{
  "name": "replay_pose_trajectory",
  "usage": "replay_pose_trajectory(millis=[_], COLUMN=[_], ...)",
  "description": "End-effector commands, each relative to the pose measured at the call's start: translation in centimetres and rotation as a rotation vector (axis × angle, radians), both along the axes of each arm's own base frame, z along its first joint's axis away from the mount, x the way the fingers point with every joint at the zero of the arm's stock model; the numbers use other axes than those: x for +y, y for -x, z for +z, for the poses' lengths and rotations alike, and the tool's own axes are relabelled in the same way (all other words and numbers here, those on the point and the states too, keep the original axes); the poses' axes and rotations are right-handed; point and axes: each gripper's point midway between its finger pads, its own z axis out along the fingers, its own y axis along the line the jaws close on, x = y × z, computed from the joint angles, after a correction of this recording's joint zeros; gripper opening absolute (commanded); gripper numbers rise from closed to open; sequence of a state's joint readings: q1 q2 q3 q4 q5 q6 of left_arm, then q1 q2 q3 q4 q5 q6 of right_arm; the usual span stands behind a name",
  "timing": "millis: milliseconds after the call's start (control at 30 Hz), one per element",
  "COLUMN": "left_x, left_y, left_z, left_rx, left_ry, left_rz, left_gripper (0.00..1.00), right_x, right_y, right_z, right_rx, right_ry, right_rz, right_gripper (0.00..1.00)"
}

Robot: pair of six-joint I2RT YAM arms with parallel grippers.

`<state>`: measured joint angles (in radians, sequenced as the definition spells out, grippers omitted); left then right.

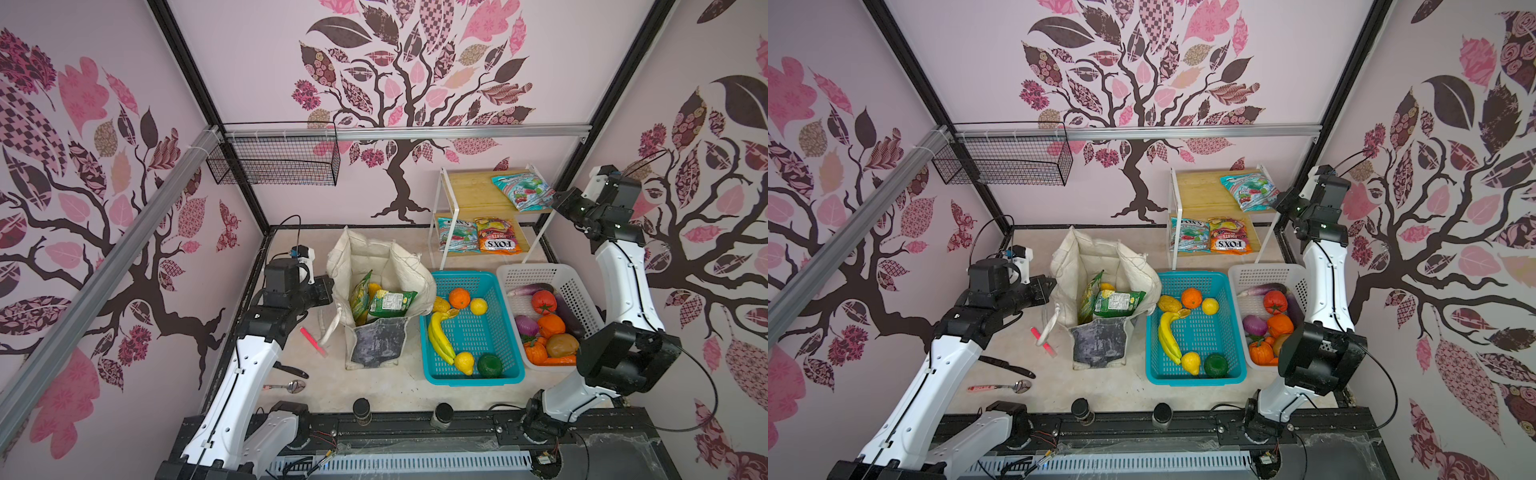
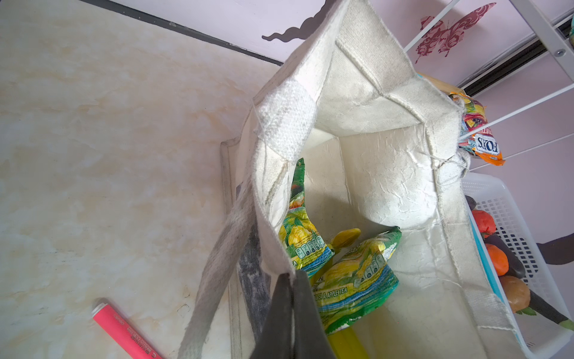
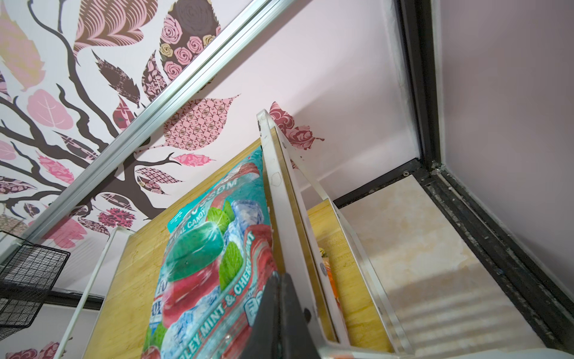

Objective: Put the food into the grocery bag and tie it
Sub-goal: 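Grasp the teal Fox's mint candy bag on the shelf with the right gripper, then lift the teal candy bag off the shelf and carry it over the tote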

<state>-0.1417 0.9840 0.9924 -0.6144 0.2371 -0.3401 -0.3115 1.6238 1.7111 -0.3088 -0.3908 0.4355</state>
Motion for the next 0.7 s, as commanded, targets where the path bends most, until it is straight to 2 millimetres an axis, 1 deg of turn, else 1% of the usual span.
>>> replay_pose_trajectory(millis=[0,100,167,333,567,667], left_x=[0.1,0.1,0.1,0.2,0.1,0.2], left_y=[0.3,0.3,0.3,0.3,0.3,0.4], left_z=[-0.7,-0.8,-0.7,-0.6,-0.6,-0.7], left_rx=[0.005,0.007,0.005,0.001,0.0,0.003], left_ry=[-0.006,-0.006,-0.006,-0.006,-0.006,-0.007], left_rz=[-0.002,-0.001,-0.001,0.0,-0.001,0.0], left_gripper=[0.0,0.0,0.0,0.0,0.0,0.0], right_x=[1.8,2.5,3.2,6.1,10.0,11.0], right_y=[1.6,2.3,2.8,3.8,4.9,5.3], right_z=[3.5,4.8,5.9,8.5,10.1,10.9], right_rx=[-0.076,-0.097,-0.123,-0.181,-0.204,-0.228], right_ry=[0.015,0.02,0.015,-0.054,-0.076,-0.099], right_rz=[0.038,0.054,0.069,0.182,0.266,0.294], right_gripper=[0.0,0.0,0.0,0.0,0.0,0.0])
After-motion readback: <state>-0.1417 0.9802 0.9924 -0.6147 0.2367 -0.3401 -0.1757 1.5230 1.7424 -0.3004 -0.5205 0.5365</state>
